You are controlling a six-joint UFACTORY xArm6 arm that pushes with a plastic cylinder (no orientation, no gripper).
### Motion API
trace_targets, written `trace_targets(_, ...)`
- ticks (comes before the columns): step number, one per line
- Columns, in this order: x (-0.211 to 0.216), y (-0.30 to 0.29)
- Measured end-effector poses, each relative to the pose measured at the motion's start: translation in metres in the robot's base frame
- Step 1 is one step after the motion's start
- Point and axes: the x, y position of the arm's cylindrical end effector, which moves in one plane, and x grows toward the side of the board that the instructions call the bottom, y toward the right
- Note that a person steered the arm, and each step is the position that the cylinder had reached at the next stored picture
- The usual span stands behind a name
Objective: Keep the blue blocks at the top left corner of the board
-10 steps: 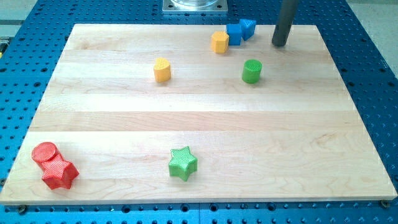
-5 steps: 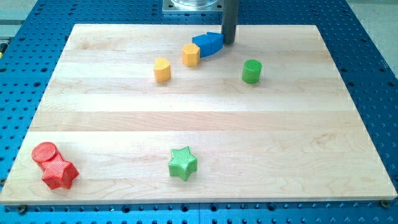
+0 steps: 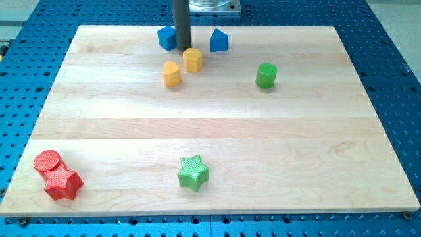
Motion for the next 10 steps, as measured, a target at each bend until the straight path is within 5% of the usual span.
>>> trace_targets(4, -0.020, -0.147)
trace_targets(6, -0.045, 0.060)
trace_targets(7, -0.064, 0.109)
trace_targets(8, -0.029, 0.156)
trace_targets(10, -0.017, 0.085)
